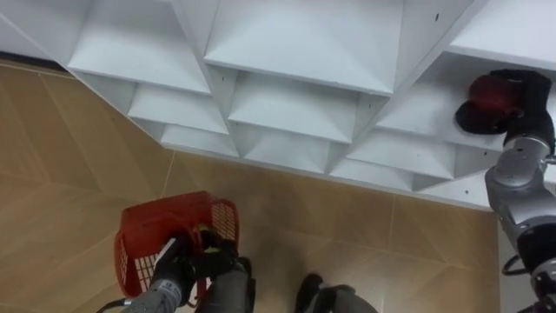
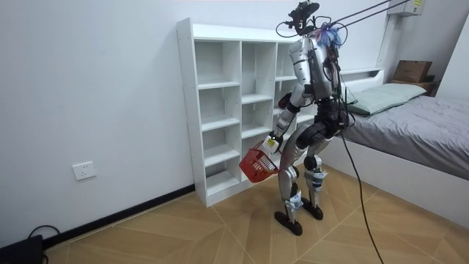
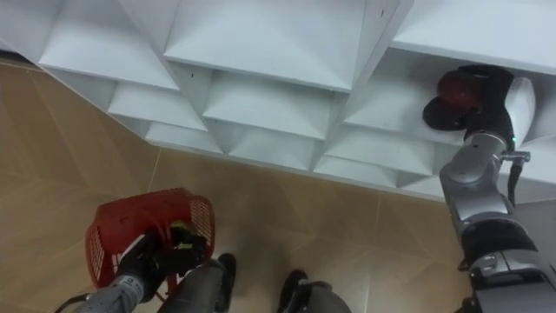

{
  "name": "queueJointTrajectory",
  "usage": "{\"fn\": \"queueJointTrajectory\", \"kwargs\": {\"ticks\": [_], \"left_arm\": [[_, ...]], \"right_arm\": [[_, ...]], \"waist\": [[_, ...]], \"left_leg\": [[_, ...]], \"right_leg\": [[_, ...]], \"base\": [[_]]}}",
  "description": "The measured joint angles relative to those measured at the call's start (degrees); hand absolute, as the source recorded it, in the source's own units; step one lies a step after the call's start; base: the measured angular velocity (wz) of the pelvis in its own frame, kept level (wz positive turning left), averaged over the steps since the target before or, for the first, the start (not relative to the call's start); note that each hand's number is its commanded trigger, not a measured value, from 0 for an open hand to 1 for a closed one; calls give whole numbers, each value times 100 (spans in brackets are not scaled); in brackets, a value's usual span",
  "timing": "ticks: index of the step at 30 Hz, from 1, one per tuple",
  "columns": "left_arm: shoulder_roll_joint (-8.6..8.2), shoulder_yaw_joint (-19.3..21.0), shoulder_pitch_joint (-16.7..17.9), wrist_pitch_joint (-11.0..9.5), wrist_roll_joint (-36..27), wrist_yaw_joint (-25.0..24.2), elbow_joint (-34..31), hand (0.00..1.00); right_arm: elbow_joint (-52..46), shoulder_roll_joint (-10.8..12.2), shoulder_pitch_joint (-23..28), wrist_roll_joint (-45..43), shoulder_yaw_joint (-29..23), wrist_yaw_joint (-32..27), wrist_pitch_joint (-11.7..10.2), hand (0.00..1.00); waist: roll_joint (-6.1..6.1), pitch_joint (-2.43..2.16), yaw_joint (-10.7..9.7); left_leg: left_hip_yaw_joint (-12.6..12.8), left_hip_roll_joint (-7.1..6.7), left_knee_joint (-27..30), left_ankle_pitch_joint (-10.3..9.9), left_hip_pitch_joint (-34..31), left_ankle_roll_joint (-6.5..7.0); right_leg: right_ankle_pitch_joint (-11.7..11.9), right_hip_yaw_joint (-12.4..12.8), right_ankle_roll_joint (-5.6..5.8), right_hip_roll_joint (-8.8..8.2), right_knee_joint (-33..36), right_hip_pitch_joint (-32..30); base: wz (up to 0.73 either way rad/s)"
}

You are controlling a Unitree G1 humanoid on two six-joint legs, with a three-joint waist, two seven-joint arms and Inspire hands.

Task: Collect fruits from the closet

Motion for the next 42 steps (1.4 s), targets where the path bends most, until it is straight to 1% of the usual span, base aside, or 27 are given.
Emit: {"fn": "queueJointTrajectory", "kwargs": {"ticks": [1, 5, 6, 7, 9, 11, 13, 18, 23, 25, 26, 27, 28, 29, 30, 31, 32, 34, 35, 36, 40, 42], "left_arm": [[-3, -12, -27, 0, 0, 0, 1, 100], [-2, -60, -86, 1, 1, 0, 1, 100], [1, -81, -102, 0, 2, 0, 1, 100], [8, -95, -105, 1, 2, 0, 5, 100], [17, -95, -104, 4, 1, -1, 19, 100], [20, -91, -97, 6, 3, 0, 36, 100], [13, -91, -105, 2, 3, -1, 80, 100], [15, -93, -169, -1, 0, -2, 245, 100], [-12, -102, -319, -11, -52, -57, 481, 100], [-32, -101, -339, -11, -54, -100, 543, 100], [-31, -96, -334, -11, -50, -127, 551, 100], [-39, -97, -355, -10, -46, -175, 584, 100], [-51, -84, -368, -8, -42, -190, 584, 100], [-54, -79, -383, -8, -51, -193, 584, 100], [-46, -74, -408, -9, -55, -203, 585, 100], [-41, -58, -425, -9, -61, -216, 587, 100], [-47, -50, -436, -10, -66, -225, 596, 100], [-94, -46, -464, -13, -114, -295, 605, 100], [-109, -45, -463, -15, -138, -296, 606, 100], [-140, -47, -455, -15, -217, -296, 610, 100], [-236, -52, -431, -14, -422, -295, 615, 100], [-282, -53, -439, -14, -510, -292, 630, 100]], "right_arm": [[7, 12, -6, 0, 2, 28, 38, 100], [5, 17, -36, -42, 12, 133, 75, 100], [9, 16, -43, -61, 13, 178, 93, 100], [10, 17, -67, -70, 35, 238, 155, 100], [4, 20, -79, -71, 72, 266, 169, 100], [4, 28, -68, -76, 74, 333, 201, 100], [2, 28, -62, -74, 73, 409, 281, 100], [-12, 74, 61, -74, 87, 542, 289, 100], [-21, 144, 85, -77, 89, 596, 328, 100], [-22, 174, 97, -66, 189, 661, 375, 100], [-26, 204, 98, -63, 198, 682, 385, 100], [-30, 272, 99, -69, 197, 722, 394, 100], [-35, 334, 118, -75, 199, 777, 395, 100], [-60, 357, 135, -74, 199, 826, 396, 100], [-206, 419, 208, -107, 200, 933, 411, 100], [-380, 511, 294, -192, 270, 1059, 412, 100], [-467, 552, 335, -211, 301, 1107, 411, 100], [-685, 703, 467, -207, 338, 1356, 405, 100], [-719, 735, 495, -207, 347, 1414, 398, 100], [-826, 766, 596, -203, 408, 1531, 390, 100], [-1430, 797, 1108, -253, 699, 1953, 376, 100], [-1608, 845, 1283, -225, 777, 2095, 380, 100]], "waist": [[-20, 12, 1], [-42, 17, 2], [-45, 19, 3], [-49, 21, 6], [-48, 21, 6], [-48, 21, 7], [-48, 18, 13], [-40, 15, 23], [-14, 4, 74], [4, 3, 89], [10, -2, 90], [58, -11, 70], [100, -35, 61], [115, -44, 40], [135, -49, 7], [137, -51, -33], [137, -50, -46], [160, -63, -70], [162, -65, -69], [183, -78, -69], [254, -145, -77], [262, -158, -114]], "left_leg": [[5, -2, -41, 7, 43, -8], [24, 2, -80, 10, 100, -13], [29, 10, -117, 17, 124, -23], [46, 14, -132, 19, 148, -25], [72, 21, -184, 19, 222, -26], [84, 26, -249, 26, 306, -29], [107, 31, -323, 35, 369, -22], [142, 100, -440, 39, 578, -21], [160, 116, -568, 56, 785, -47], [174, 127, -684, 91, 939, -57], [178, 126, -729, 103, 982, -60], [153, 134, -765, 131, 1034, -61], [154, 154, -812, 145, 1092, -63], [153, 155, -830, 163, 1111, -58], [155, 158, -876, 181, 1168, -60], [160, 147, -929, 202, 1222, -60], [169, 144, -947, 210, 1245, -62], [183, 142, -1036, 269, 1336, -64], [190, 142, -1057, 277, 1364, -64], [188, 144, -1074, 285, 1404, -64], [193, 128, -1255, 347, 1581, -55], [205, 122, -1317, 362, 1685, -49]], "right_leg": [[4, 14, 5, 6, -26, 27], [12, 36, 6, 35, -76, 70], [40, 57, 7, 63, -120, 86], [47, 79, 6, 75, -131, 97], [48, 92, 6, 82, -171, 156], [56, 94, 9, 90, -236, 237], [70, 100, 20, 96, -298, 295], [121, 102, 30, 157, -472, 524], [172, 107, 18, 208, -628, 719], [214, 115, 20, 232, -740, 856], [226, 119, 19, 235, -770, 890], [267, 90, 21, 253, -867, 980], [304, 73, 19, 278, -957, 1057], [317, 65, 21, 279, -987, 1088], [336, 55, 20, 283, -1029, 1144], [343, 69, 22, 282, -1042, 1180], [346, 78, 21, 281, -1050, 1194], [386, 89, 18, 291, -1139, 1273], [388, 96, 18, 292, -1148, 1294], [399, 92, 22, 299, -1192, 1346], [462, 97, 44, 304, -1357, 1508], [475, 97, 54, 304, -1415, 1608]], "base": [[0], [-4], [-10], [-10], [-6], [-2], [0], [-2], [-5], [-5], [0], [0], [0], [0], [3], [0], [-4], [-3], [0], [0], [-1], [0]]}}
